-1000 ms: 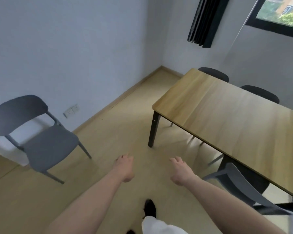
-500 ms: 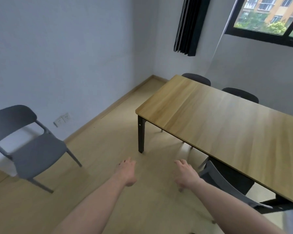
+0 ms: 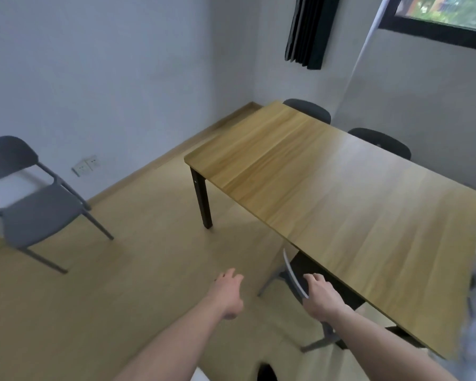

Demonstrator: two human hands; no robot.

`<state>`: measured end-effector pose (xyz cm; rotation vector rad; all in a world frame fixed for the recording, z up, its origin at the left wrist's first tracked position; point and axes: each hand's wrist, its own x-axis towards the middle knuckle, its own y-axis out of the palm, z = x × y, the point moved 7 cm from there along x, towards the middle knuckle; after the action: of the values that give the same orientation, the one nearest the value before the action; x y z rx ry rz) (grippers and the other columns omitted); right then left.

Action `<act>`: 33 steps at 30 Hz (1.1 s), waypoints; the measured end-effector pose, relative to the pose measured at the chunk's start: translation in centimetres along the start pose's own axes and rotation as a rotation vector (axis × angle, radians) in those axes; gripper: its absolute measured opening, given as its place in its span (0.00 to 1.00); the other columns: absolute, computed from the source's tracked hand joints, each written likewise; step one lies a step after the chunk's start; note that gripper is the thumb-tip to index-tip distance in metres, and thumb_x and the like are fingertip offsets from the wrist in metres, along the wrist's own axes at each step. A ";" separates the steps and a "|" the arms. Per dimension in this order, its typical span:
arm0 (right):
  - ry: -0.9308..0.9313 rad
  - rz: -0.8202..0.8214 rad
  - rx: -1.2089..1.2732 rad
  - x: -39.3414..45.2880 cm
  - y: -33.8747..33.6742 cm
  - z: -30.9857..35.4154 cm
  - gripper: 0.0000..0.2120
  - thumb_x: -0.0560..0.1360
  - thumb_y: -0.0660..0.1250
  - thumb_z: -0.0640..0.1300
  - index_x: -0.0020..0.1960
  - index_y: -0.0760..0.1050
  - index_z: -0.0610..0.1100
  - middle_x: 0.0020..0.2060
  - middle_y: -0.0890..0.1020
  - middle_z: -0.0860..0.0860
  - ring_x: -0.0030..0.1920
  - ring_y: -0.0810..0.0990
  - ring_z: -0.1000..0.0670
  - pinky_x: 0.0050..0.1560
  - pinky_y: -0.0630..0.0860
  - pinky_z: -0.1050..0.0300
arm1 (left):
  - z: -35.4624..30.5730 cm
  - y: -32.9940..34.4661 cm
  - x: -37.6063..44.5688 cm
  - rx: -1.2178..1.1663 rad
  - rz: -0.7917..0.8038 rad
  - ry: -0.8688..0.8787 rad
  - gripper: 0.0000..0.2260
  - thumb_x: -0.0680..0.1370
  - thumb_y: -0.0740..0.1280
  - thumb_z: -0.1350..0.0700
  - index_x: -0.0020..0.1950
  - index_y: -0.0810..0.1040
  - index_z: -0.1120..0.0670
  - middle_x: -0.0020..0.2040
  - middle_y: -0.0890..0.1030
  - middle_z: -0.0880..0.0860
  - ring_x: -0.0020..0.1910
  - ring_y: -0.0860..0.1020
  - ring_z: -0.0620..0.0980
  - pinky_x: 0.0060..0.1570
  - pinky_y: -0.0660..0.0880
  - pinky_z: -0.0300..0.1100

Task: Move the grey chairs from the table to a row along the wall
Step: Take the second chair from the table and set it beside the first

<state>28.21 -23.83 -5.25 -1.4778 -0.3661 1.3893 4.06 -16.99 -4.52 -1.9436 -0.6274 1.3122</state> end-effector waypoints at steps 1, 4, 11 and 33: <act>0.002 0.010 0.010 -0.1 0.2 -1.0 0.32 0.73 0.64 0.42 0.75 0.60 0.49 0.72 0.64 0.47 0.63 0.72 0.44 0.59 0.77 0.49 | -1.1 0.5 -0.3 0.015 0.005 0.005 0.30 0.78 0.65 0.53 0.78 0.58 0.52 0.80 0.53 0.53 0.77 0.58 0.57 0.75 0.58 0.51; 0.000 0.041 0.025 -0.2 1.2 -2.9 0.32 0.73 0.64 0.42 0.76 0.60 0.49 0.71 0.66 0.47 0.62 0.73 0.45 0.59 0.77 0.49 | -2.6 1.2 -0.8 0.030 0.001 -0.002 0.30 0.77 0.65 0.52 0.78 0.60 0.51 0.79 0.56 0.53 0.76 0.60 0.57 0.75 0.60 0.51; 0.006 0.114 0.034 -0.3 3.3 -6.7 0.33 0.73 0.63 0.42 0.76 0.58 0.48 0.70 0.67 0.48 0.61 0.74 0.46 0.58 0.78 0.49 | -2.5 2.2 -2.3 -0.023 0.006 -0.105 0.30 0.76 0.65 0.53 0.77 0.61 0.53 0.78 0.60 0.54 0.75 0.62 0.57 0.74 0.60 0.48; -0.011 0.158 -0.183 2.2 6.7 -10.5 0.15 0.74 0.66 0.37 0.58 0.74 0.47 0.50 0.82 0.51 0.51 0.82 0.47 0.52 0.79 0.53 | -0.1 4.8 -4.9 -0.075 0.049 -0.219 0.27 0.78 0.64 0.52 0.77 0.63 0.52 0.76 0.63 0.54 0.74 0.62 0.56 0.74 0.60 0.47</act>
<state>35.17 -29.77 -13.96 -1.6788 -0.3988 1.5222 2.42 -23.62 -5.33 -1.8996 -0.7487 1.5664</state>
